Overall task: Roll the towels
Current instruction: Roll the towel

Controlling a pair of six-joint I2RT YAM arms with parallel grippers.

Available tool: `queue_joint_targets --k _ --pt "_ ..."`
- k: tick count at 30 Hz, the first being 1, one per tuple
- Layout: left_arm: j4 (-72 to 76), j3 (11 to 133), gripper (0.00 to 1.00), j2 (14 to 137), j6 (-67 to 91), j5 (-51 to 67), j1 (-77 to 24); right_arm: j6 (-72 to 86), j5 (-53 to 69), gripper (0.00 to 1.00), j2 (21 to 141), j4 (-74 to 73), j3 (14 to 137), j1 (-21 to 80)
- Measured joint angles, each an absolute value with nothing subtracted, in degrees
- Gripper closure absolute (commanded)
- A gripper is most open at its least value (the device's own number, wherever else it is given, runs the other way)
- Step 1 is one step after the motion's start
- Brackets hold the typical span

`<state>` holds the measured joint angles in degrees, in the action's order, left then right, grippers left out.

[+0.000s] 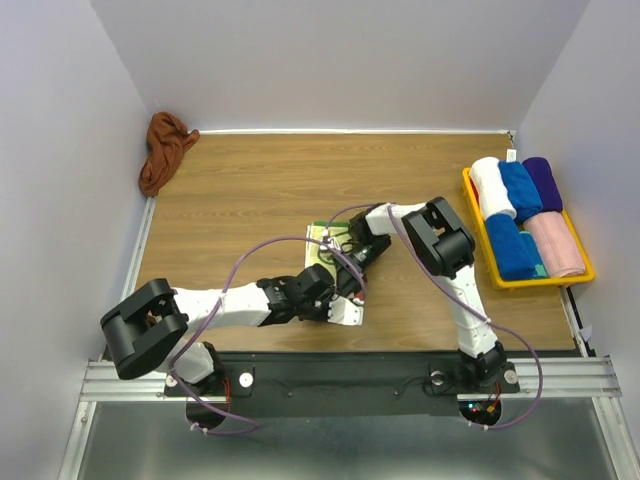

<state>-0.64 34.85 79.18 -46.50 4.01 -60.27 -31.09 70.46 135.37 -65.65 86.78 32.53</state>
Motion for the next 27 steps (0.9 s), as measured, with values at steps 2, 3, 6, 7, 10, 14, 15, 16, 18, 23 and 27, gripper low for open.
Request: queue_joint_targets --k 2,3,6,7,10,14,15,16,18,23,27 --pt "-2.7 36.36 0.61 79.68 -45.17 5.76 -60.27 -30.72 70.43 0.37 134.89 -66.26 87.44 31.05" --pt "-3.75 37.23 0.61 79.99 -44.23 6.9 -60.27 -30.15 70.3 0.34 134.45 -66.67 88.2 30.04" --pt "-6.04 39.03 0.63 80.55 -41.87 10.04 -59.88 -28.69 69.49 0.23 133.19 -66.72 90.59 26.96" --pt "-7.07 39.53 0.63 80.82 -41.1 11.68 -59.29 -28.21 68.79 0.17 132.53 -66.43 91.5 25.61" --pt "-9.47 40.93 0.63 81.87 -39.51 16.29 -56.9 -27.09 66.87 0.13 130.52 -65.54 93.19 22.83" --pt "-13.04 44.6 0.63 84.6 -38.61 23.27 -51.44 -25.32 65.58 0.0 126.48 -65.04 94.15 19.99" --pt "-14.66 46.09 0.63 85.82 -38.59 25.78 -49.25 -25.41 65.41 0.0 125.91 -64.88 94.13 19.7" --pt "-15.4 47.03 0.63 86.74 -38.57 27.27 -48.01 -25.06 64.9 0.0 124.14 -64.77 94.15 18.55" --pt "-17.34 49.65 0.62 89.43 -38.59 30.89 -44.62 -24.97 64.01 0.0 121.51 -64.42 94.13 17.39" --pt "-22.9 56.93 0.62 97.76 -38.98 39.48 -38.65 -25.45 59.31 0.0 111.18 -62.41 91.29 14.13" --pt "-29.5 63.24 0.61 104.81 -40.93 46.54 -35.35 -26.76 55.53 0.01 102.41 -60.51 86.32 13.91"
